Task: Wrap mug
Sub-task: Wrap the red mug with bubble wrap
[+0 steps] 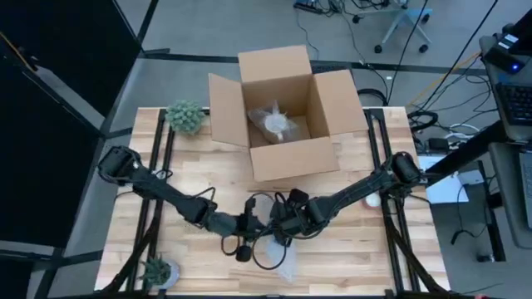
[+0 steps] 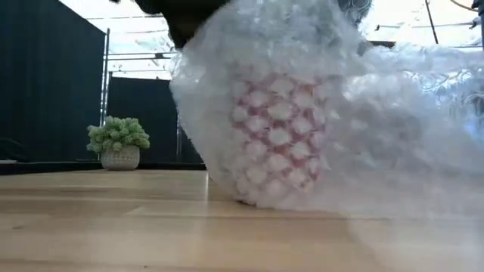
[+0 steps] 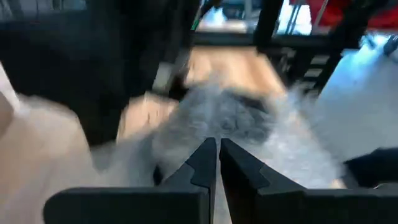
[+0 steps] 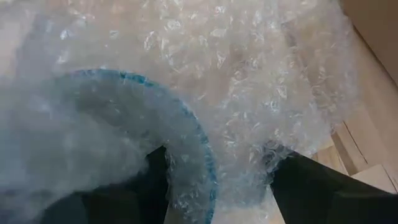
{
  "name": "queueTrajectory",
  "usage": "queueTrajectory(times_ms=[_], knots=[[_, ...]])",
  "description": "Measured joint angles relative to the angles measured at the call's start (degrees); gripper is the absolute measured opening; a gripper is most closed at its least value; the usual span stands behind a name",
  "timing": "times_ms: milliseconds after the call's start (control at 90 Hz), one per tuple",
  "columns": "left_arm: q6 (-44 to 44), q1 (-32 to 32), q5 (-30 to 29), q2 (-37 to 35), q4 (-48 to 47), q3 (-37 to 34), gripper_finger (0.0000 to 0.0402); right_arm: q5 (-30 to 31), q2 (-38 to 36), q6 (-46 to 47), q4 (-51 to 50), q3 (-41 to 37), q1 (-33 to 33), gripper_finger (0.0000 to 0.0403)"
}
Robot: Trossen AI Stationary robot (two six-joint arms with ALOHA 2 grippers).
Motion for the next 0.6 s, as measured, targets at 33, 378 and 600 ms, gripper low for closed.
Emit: queueTrajectory(times_ms=[33,378,600], knots=[[-0.6,0.4,0.7,1.5,1.0,0.0,0.0011,0.0,0.0,0.0,0.0,0.0,0.0,0.0219],[-3.5,1.9,1.4,6.6,3.4,0.3,0.0011,-5.1,-7.0,-1.6,-2.5,-0.2,0.3,0.0219],[-3.4,1.9,1.4,6.4,4.9,0.1,0.0011,-8.2,-14.9,-1.8,-7.1,-0.1,1.6,0.0219]])
